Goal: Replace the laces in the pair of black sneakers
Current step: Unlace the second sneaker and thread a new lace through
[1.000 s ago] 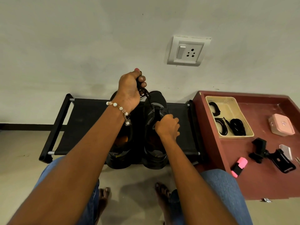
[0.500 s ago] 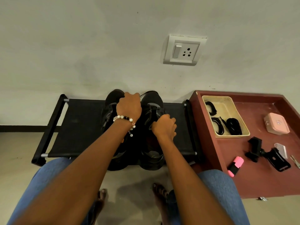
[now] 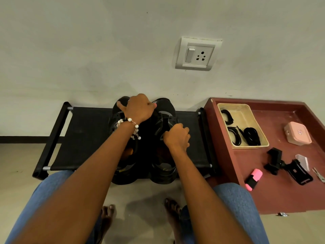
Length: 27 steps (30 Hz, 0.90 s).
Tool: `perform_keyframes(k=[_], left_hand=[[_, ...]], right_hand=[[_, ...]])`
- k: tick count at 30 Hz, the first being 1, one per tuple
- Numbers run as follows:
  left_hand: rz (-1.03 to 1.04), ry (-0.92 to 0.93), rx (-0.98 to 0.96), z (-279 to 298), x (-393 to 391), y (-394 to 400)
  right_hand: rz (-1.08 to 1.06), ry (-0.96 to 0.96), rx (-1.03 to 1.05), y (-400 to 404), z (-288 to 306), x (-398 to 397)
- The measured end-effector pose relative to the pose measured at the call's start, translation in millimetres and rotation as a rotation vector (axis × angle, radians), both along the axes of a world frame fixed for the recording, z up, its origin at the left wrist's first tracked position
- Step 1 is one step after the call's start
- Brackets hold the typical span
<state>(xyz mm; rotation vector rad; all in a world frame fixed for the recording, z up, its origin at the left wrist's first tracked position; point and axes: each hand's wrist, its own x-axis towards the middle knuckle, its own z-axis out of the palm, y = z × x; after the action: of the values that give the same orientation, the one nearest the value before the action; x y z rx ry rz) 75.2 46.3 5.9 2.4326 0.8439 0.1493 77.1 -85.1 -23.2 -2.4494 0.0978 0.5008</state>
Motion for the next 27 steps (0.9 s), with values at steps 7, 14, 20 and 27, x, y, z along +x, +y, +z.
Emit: perform_keyframes(k=[7,14,20,27], left_hand=[[0.184,-0.514,-0.854,52.6,-12.2,24.6],[0.091,-0.748,-0.949,88.0,-25.0,41.5],[-0.019,-0.533,-0.572,64.5,-22.5,50.3],[-0.268,-0.410,-0.322,67.4,-21.8,46.8]], right_hand=[[-0.001,0.016,0.023,-2.7,1.8,1.4],[0.043,0.068,0.010,-2.8,4.1,3.5],[0.116,0.133,-0.034,-3.5,23.2,7.3],[0.333,-0.228,0.428,15.2,51.4,24.6]])
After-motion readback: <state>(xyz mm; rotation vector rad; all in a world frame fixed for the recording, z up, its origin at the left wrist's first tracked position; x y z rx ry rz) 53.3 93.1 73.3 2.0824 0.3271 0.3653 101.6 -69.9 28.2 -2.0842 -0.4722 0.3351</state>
